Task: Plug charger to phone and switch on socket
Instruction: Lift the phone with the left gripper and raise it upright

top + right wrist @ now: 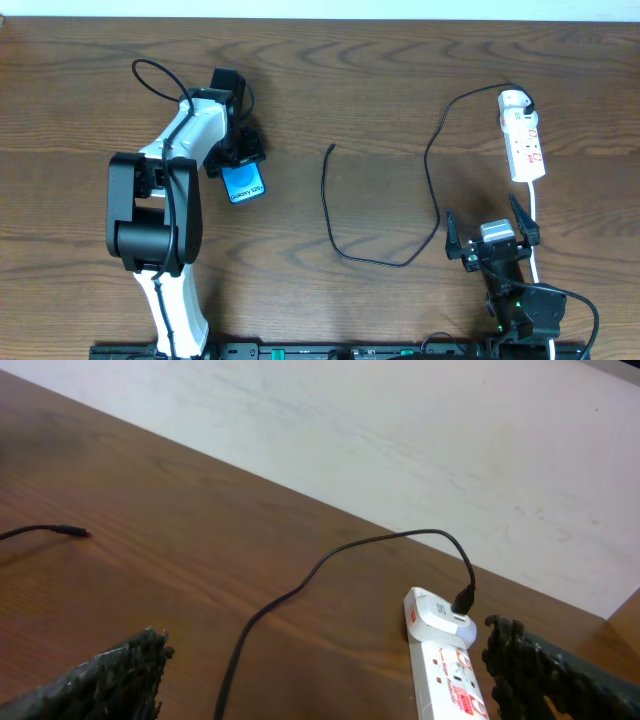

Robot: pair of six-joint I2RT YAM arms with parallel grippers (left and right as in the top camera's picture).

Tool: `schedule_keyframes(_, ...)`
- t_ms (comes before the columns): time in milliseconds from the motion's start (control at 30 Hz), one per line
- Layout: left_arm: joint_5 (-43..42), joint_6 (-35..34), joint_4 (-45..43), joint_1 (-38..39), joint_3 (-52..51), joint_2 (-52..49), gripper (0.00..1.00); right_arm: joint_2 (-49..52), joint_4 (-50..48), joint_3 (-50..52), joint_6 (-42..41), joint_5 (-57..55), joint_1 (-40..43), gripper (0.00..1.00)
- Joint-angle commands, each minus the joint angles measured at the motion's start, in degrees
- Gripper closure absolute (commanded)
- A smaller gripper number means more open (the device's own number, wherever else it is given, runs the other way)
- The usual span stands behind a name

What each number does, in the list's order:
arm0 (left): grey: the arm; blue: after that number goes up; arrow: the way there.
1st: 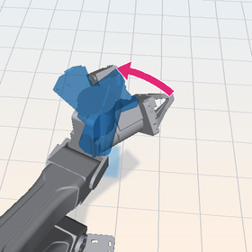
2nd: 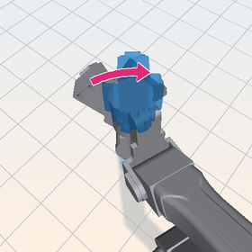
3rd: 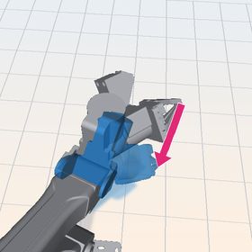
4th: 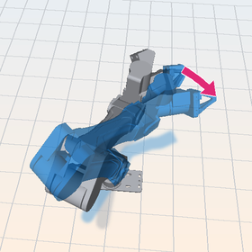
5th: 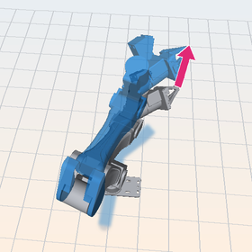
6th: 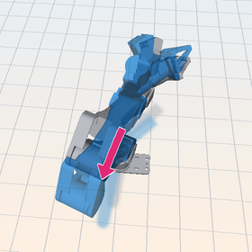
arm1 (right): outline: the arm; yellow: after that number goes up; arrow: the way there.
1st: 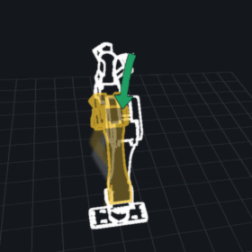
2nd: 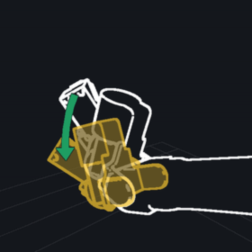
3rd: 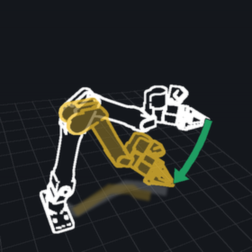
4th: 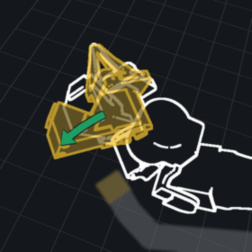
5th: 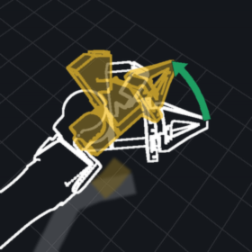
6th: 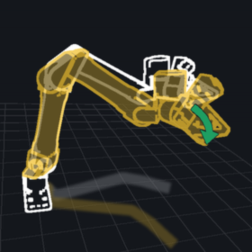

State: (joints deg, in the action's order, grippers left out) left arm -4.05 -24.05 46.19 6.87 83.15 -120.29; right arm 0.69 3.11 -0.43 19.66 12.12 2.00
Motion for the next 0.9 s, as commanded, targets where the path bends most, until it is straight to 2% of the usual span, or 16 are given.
schedule_keyframes(0,-1.95,0.15,-1.57,0.61,-2.32,-4.07,0.34,-0.31,0.22,0.11,-1.01,-0.2,-0.17,0.01)
schedule_keyframes(633,-2.01,0.15,1.73,-0.33,-0.61,-0.63,0.34,-0.31,0.22,0.11,-1.01,-0.17,-0.17,0.01)
schedule_keyframes(867,-4.96,-0.2,2.86,-0.33,-0.61,0.85,0.35,-0.31,0.22,0.11,-1.01,-0.2,-0.17,0.01)
